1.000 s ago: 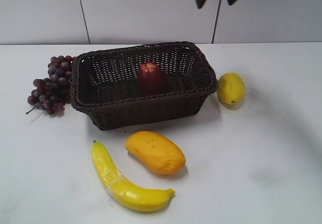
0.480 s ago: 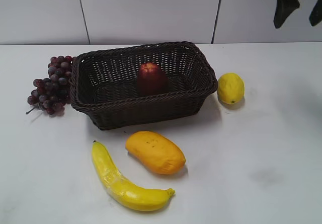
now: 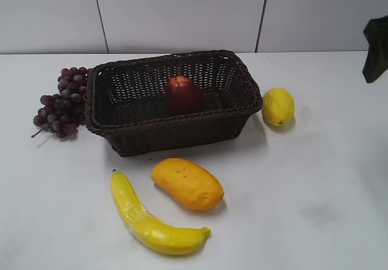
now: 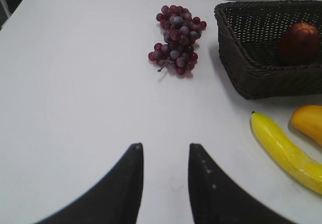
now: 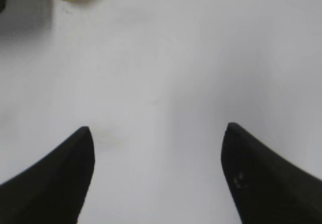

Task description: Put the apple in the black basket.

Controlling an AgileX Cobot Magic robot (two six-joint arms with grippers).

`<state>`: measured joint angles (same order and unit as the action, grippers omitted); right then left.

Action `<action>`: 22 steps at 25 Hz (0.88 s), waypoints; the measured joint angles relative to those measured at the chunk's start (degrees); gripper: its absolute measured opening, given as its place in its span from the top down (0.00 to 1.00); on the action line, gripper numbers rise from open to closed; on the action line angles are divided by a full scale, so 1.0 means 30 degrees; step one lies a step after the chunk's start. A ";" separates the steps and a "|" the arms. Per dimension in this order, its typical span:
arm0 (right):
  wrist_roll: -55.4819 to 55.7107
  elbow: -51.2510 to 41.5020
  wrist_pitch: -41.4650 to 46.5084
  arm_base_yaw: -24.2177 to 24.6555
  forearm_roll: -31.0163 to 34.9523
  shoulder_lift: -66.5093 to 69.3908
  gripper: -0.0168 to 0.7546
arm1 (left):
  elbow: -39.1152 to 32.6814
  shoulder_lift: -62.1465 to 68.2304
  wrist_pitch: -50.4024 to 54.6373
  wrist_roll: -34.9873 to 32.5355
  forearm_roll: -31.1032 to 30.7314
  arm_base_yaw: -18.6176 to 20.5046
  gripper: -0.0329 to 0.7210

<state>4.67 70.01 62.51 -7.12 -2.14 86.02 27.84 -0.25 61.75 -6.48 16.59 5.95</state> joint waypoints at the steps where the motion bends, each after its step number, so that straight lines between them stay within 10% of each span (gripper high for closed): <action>1: 0.0000 -0.0782 -0.0267 0.0000 0.0000 -0.0614 0.21 | 0.0000 0.0000 0.0000 0.0000 0.0000 0.0000 0.64; 22: -0.0037 -1.2615 -0.1716 0.0000 0.0023 -1.3012 0.21 | 0.0000 0.0000 0.0000 0.0000 0.0000 0.0000 0.64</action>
<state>4.56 32.17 57.37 -7.12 -2.07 46.98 27.84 -0.25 61.75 -6.48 16.59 5.95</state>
